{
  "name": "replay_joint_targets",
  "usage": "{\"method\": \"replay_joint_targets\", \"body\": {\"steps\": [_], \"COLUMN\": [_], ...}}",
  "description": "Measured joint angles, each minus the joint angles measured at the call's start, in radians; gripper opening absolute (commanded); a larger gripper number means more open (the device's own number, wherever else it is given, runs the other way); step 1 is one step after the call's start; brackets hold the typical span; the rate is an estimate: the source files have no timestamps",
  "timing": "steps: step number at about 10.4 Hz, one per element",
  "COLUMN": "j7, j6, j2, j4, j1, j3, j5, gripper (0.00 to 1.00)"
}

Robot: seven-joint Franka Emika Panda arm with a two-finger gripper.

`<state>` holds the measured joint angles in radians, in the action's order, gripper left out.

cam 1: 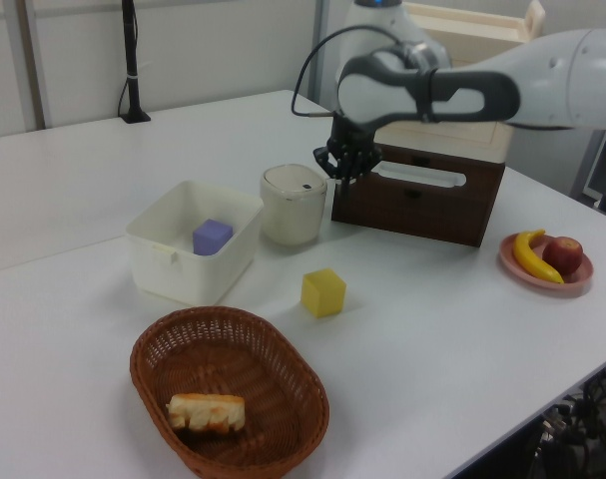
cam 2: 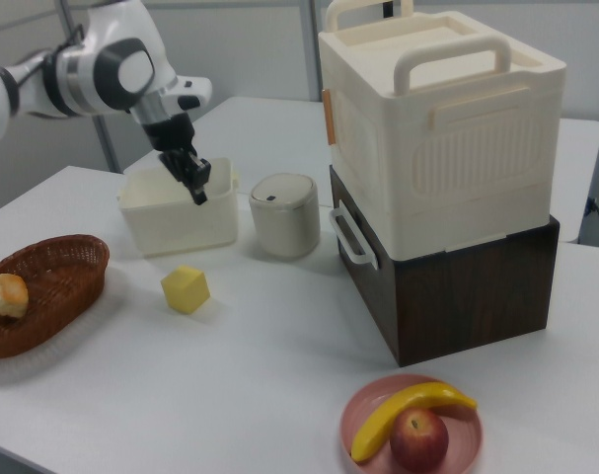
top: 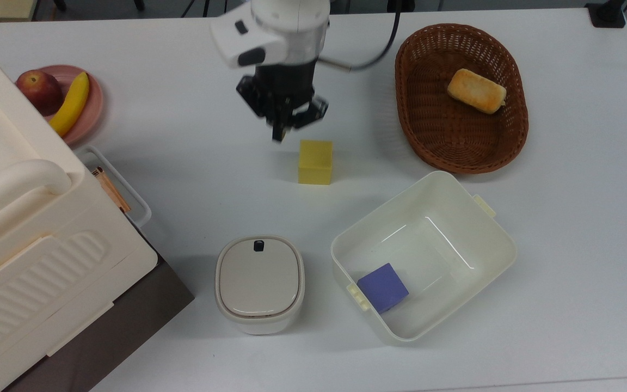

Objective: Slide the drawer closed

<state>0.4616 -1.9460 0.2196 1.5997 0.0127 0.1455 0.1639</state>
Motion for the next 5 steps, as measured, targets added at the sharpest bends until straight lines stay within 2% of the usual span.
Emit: {"method": "replay_joint_targets", "body": {"steps": [2, 4, 5], "j7": [-0.273, -0.412, -0.45], "j6": [0.146, 0.205, 0.208], "j2": [-0.063, -0.107, -0.122], "j4": [0.0, 0.0, 0.0], "j1": [0.0, 0.0, 0.001], "j3": [-0.001, -0.012, -0.024], "j5": [-0.048, -0.088, -0.103], "gripper": [0.0, 0.0, 0.4]}}
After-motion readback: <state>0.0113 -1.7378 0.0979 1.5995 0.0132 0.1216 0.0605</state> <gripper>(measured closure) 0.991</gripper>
